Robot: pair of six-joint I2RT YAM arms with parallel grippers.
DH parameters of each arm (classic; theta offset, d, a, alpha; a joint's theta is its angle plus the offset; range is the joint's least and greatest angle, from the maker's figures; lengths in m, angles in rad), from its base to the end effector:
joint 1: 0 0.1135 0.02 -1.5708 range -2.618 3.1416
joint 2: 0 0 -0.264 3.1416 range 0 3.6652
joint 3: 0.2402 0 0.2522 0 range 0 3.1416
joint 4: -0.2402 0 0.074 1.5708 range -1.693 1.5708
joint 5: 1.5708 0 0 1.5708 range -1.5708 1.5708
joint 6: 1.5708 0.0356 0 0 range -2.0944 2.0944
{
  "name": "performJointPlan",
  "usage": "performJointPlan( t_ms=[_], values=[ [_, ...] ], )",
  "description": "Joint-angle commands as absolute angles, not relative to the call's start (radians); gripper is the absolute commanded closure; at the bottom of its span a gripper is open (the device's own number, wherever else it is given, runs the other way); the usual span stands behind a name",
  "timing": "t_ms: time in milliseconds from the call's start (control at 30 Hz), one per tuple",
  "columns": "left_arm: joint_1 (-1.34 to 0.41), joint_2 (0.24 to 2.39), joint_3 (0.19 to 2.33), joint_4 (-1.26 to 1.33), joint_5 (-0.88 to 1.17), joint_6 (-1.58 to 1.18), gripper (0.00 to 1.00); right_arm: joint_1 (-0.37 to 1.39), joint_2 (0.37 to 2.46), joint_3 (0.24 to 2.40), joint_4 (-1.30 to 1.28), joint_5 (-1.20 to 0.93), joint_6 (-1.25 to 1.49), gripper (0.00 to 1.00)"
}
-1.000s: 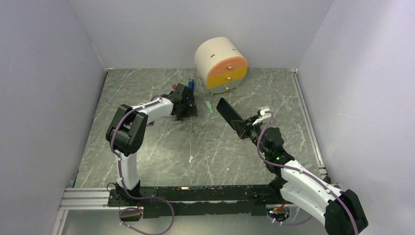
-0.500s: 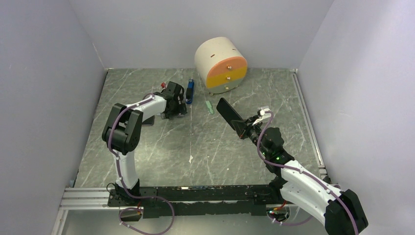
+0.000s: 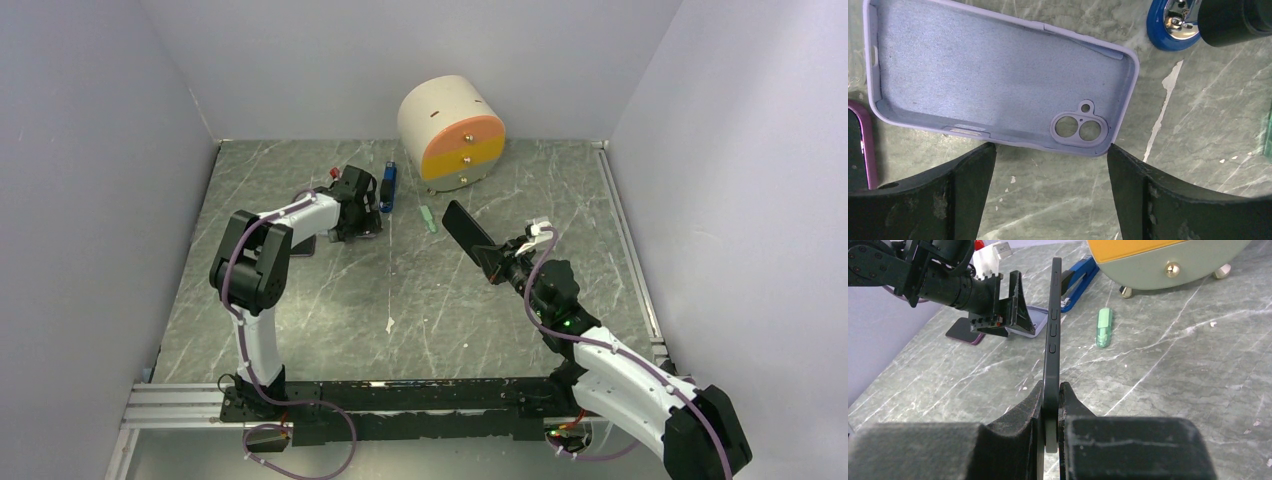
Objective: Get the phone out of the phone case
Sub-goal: Adjust the phone case at the center of the board.
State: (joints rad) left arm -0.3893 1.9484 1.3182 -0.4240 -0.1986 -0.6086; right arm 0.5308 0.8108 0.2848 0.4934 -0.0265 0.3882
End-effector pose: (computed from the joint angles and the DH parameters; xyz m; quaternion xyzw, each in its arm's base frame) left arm 0.3768 -0.1470 0.1683 -0.1304 0.9535 -0.0375 0.2691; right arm 0.1631 0.0968 0.2302 -0.0604 0.7160 0.3170 0.6191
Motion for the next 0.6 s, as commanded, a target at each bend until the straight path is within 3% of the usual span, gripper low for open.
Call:
performJointPlan(
  t_ms=[0, 567],
  values=[
    [-0.365, 1.982, 1.341, -0.449, -0.263, -0.576, 0.14, 0.526, 0.804, 0.302, 0.598, -0.028, 0.384, 1.00],
    [-0.362, 1.977, 1.355, -0.404, -0.258, -0.563, 0.13, 0.527, 0.820, 0.304, 0.609, -0.040, 0.392, 1.00]
  ],
)
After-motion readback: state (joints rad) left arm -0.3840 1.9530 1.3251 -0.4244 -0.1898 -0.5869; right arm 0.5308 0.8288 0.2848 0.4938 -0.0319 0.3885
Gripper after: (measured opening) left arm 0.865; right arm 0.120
